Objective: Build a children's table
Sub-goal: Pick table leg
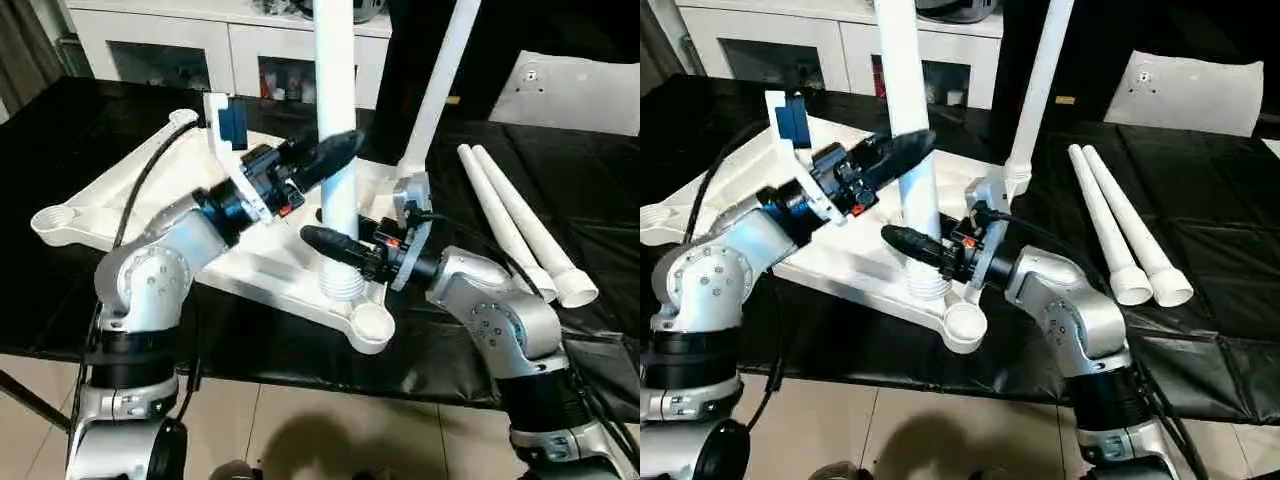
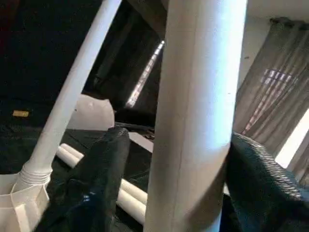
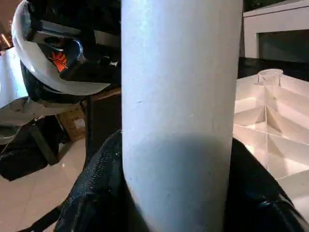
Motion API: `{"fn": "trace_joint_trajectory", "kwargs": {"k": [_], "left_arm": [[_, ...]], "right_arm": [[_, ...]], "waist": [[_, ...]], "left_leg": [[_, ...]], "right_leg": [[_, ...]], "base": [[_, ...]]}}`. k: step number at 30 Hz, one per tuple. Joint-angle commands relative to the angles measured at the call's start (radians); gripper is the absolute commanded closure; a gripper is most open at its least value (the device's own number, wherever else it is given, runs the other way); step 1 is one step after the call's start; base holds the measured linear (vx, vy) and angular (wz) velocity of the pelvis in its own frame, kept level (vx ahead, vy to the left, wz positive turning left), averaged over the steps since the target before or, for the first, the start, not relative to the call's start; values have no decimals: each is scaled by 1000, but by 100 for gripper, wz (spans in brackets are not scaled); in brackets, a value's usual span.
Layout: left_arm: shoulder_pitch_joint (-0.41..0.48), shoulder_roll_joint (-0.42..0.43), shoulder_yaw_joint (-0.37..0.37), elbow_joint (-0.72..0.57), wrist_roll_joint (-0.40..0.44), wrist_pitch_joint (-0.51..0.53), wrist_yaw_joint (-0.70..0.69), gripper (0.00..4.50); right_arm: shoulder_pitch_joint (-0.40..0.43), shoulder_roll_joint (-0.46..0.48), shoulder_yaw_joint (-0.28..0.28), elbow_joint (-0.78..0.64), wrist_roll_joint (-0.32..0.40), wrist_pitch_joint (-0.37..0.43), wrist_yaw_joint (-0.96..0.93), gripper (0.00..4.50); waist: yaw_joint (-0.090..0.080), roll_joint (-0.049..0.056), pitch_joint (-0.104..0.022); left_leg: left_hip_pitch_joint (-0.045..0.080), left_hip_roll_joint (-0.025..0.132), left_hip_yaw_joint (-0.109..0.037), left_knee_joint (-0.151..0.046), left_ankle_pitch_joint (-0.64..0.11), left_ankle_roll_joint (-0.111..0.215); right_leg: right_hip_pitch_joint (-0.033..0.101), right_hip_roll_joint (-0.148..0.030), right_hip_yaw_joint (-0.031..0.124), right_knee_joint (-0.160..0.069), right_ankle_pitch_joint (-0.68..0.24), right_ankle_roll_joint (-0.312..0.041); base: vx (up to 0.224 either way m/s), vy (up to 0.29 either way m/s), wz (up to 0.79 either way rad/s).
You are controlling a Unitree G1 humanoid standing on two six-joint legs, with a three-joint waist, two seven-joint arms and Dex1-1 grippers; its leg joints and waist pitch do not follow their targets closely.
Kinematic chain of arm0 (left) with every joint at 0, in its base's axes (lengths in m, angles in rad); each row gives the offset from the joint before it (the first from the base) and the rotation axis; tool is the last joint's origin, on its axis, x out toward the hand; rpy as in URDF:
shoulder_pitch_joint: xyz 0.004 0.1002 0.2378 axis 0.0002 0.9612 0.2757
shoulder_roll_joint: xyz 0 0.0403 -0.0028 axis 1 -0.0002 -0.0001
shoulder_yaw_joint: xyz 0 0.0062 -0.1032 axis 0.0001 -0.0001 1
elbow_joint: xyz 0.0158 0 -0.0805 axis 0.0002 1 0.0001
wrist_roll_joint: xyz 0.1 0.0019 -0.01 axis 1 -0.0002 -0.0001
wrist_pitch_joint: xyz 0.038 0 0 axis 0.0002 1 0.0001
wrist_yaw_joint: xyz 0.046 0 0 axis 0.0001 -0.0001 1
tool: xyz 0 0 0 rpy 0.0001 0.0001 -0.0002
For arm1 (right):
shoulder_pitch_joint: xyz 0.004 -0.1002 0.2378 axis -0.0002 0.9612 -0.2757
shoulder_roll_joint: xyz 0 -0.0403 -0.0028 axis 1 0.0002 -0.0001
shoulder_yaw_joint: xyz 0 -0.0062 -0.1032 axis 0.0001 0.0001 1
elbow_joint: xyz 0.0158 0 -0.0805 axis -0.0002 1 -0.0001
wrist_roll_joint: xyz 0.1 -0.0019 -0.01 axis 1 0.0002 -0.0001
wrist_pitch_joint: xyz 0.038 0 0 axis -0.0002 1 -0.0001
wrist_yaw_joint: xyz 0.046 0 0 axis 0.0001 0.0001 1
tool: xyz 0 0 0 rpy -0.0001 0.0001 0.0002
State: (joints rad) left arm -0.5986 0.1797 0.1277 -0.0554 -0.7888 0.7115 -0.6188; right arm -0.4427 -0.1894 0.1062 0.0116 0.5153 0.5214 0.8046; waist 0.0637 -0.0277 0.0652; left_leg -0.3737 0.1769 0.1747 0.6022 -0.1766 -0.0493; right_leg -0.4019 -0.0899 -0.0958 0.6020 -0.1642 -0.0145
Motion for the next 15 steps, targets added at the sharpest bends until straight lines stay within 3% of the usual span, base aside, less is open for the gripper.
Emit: {"fn": "trace_joint_trajectory", "kwargs": {"k": [1,6,12,15], "left_arm": [[5,12,-7,-2,21,-4,1,164],[11,22,-22,-7,18,-5,-23,193],[11,29,-33,-5,29,-12,-26,262],[9,28,-32,-1,30,-18,-27,265]], "right_arm": [[-4,-9,-17,-29,8,-6,8,260],[-3,-23,-5,-26,-1,-9,19,260],[-5,-26,-6,-24,-2,-11,20,260],[-6,-28,-6,-22,-3,-12,21,260]], "waist": [[4,-1,-75],[4,-4,-76],[3,-3,-76],[3,-3,-76]], "left_leg": [[10,48,-14,-72,-179,-5],[10,48,-14,-71,-175,-6],[10,48,-13,-71,-174,-4],[10,48,-13,-71,-175,-4]], "right_leg": [[57,-58,56,-66,-259,-155],[57,-58,56,-65,-258,-153],[57,-59,56,-64,-251,-157],[58,-59,56,-65,-251,-159]], "base": [[0,0,0],[0,0,0],[0,0,0],[0,0,0]]}}
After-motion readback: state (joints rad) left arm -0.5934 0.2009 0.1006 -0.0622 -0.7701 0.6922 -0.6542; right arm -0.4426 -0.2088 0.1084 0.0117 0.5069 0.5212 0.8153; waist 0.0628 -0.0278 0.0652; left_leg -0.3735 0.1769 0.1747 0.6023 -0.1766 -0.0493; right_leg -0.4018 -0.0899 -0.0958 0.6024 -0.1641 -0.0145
